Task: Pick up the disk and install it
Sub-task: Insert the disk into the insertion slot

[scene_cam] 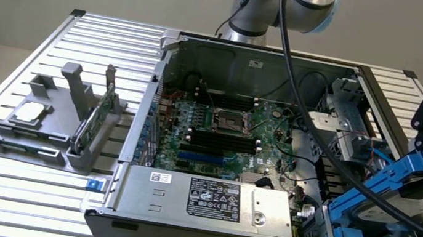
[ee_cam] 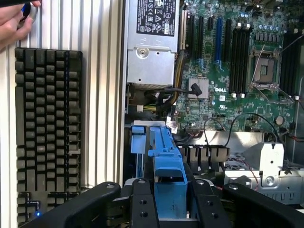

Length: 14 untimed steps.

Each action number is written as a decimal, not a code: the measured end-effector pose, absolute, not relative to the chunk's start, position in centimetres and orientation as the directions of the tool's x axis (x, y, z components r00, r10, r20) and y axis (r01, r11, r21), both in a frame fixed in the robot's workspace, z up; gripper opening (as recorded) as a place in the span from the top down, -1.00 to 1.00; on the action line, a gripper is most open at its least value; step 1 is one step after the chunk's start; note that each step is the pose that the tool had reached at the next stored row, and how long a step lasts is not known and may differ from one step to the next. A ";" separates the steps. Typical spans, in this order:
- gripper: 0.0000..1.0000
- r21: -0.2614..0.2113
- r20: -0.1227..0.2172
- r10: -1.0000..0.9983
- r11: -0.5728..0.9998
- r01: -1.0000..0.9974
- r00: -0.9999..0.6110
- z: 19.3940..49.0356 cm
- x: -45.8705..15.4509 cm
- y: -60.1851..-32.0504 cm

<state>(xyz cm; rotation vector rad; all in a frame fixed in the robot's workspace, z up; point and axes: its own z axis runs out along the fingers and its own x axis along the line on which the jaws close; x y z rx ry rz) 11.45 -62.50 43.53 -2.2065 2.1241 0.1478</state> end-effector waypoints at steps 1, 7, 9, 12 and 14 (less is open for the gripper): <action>0.35 0.012 -0.121 -0.992 -0.040 -0.999 0.038 43.5 11.4 -62.5; 0.35 0.011 -0.121 -0.992 -0.043 -0.999 0.041 43.1 11.4 -62.5; 0.35 0.012 -0.121 -0.992 -0.044 -0.999 0.042 43.0 11.4 -62.5; 0.35 0.012 -0.121 -0.992 -0.045 -0.999 0.043 42.8 11.4 -62.5; 0.35 0.012 -0.121 -0.992 -0.046 -0.999 0.044 42.7 11.4 -62.5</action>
